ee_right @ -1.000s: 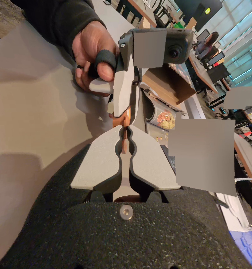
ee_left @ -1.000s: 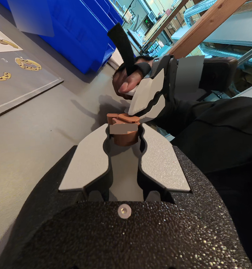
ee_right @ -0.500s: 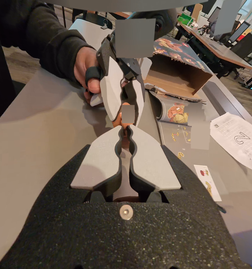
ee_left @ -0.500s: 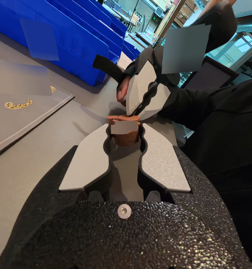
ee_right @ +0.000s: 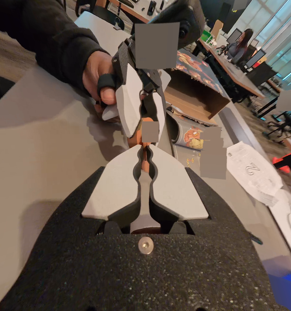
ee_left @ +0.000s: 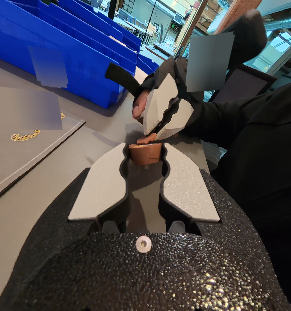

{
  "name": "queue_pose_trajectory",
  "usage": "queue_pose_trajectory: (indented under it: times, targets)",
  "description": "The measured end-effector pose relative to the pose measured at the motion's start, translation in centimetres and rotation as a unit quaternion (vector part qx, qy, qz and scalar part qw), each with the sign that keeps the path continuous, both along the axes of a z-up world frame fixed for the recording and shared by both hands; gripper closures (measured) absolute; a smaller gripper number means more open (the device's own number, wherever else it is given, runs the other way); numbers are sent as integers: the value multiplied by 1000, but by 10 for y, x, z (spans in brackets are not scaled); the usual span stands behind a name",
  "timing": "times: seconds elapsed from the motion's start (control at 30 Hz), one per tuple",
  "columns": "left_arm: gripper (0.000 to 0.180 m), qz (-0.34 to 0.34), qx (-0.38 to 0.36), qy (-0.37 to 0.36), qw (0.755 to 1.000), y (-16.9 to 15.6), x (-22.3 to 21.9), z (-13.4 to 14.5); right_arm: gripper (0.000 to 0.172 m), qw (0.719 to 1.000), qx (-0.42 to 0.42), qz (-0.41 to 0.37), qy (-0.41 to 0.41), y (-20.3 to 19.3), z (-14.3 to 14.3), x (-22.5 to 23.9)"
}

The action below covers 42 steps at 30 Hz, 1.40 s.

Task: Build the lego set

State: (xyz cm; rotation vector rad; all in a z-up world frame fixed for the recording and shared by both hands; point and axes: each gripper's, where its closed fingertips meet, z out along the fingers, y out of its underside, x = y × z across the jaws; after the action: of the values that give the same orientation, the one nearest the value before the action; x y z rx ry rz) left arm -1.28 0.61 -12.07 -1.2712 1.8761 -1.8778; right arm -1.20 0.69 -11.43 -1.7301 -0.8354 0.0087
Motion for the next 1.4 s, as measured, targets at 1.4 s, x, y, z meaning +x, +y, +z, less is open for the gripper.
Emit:
queue_pose_trajectory:
  times: [1.4]
  targets:
    - [145,-41,-89,-254,962,-8,-27,62,158,966,119,-34,-227,-8,51,-28]
